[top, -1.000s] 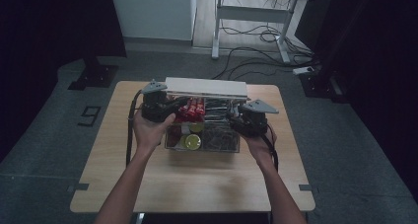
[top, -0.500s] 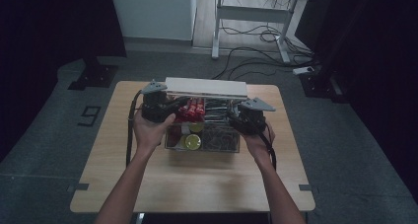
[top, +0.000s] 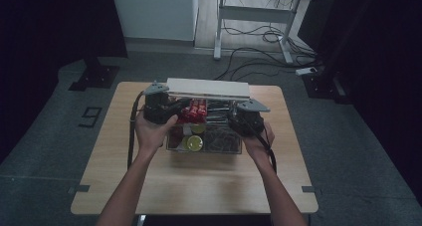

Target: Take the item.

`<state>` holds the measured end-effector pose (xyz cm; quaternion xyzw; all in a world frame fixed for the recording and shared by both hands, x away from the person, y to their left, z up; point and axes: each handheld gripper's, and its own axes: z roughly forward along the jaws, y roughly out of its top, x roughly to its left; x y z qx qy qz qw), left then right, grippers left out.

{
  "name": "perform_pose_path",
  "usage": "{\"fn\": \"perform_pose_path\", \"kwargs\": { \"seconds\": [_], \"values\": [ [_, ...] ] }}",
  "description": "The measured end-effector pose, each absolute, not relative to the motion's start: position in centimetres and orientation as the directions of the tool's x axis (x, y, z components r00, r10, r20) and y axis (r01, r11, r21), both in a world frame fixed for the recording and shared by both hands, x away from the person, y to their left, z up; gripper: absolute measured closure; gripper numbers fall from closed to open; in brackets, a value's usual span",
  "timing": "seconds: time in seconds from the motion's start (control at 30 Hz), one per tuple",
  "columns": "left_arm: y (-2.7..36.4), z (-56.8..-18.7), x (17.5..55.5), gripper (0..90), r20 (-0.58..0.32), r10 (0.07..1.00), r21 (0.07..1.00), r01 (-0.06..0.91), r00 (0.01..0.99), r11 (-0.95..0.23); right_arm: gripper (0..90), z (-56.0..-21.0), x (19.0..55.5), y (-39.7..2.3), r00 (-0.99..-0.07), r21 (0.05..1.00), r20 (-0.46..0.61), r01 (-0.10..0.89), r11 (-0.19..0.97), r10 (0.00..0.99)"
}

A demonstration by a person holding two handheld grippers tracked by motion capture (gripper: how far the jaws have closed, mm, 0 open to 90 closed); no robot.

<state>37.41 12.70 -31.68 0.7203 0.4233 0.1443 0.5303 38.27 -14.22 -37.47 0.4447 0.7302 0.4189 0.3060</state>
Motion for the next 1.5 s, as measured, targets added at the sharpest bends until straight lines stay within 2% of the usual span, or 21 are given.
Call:
{"fn": "perform_pose_path", "kwargs": {
  "seconds": [0.17,0.3,0.53,0.83,1.0,1.23,1.37,1.5],
  "values": [
    [12.7,-31.7,37.4,89.6,-0.24,0.763,0.887,0.455,0.6,-0.08,64.3,-38.2,38.6,-14.1,-0.419,0.878,-0.051,0.414,0.24,0.907],
    [12.7,-31.7,37.4,89.6,-0.242,0.762,0.886,0.457,0.601,-0.079,78.6,-38.2,38.7,-14.3,-0.408,0.88,-0.042,0.417,0.227,0.912],
    [12.6,-31.8,37.5,89.5,-0.245,0.761,0.885,0.459,0.601,-0.077,87.1,-37.8,38.2,-15.2,-0.415,0.9,0.001,0.398,0.181,0.91],
    [12.6,-31.7,37.5,89.5,-0.245,0.762,0.886,0.458,0.599,-0.076,87.9,-37.7,38.1,-15.8,-0.425,0.906,0.025,0.392,0.159,0.905],
    [12.5,-31.8,37.6,89.4,-0.247,0.762,0.885,0.459,0.598,-0.073,85.7,-37.7,38.0,-14.9,-0.421,0.905,-0.034,0.372,0.207,0.907],
    [12.5,-31.7,37.6,89.4,-0.246,0.761,0.885,0.459,0.601,-0.076,87.1,-37.4,38.3,-14.9,-0.419,0.902,-0.021,0.383,0.198,0.908],
    [12.5,-31.7,37.7,89.6,-0.248,0.762,0.887,0.457,0.598,-0.07,87.6,-37.3,38.0,-14.5,-0.412,0.904,-0.057,0.366,0.222,0.91],
    [12.5,-31.7,37.7,89.9,-0.246,0.763,0.889,0.453,0.597,-0.068,88.0,-37.2,37.4,-14.7,-0.436,0.909,-0.049,0.353,0.221,0.899]
  ]
}}
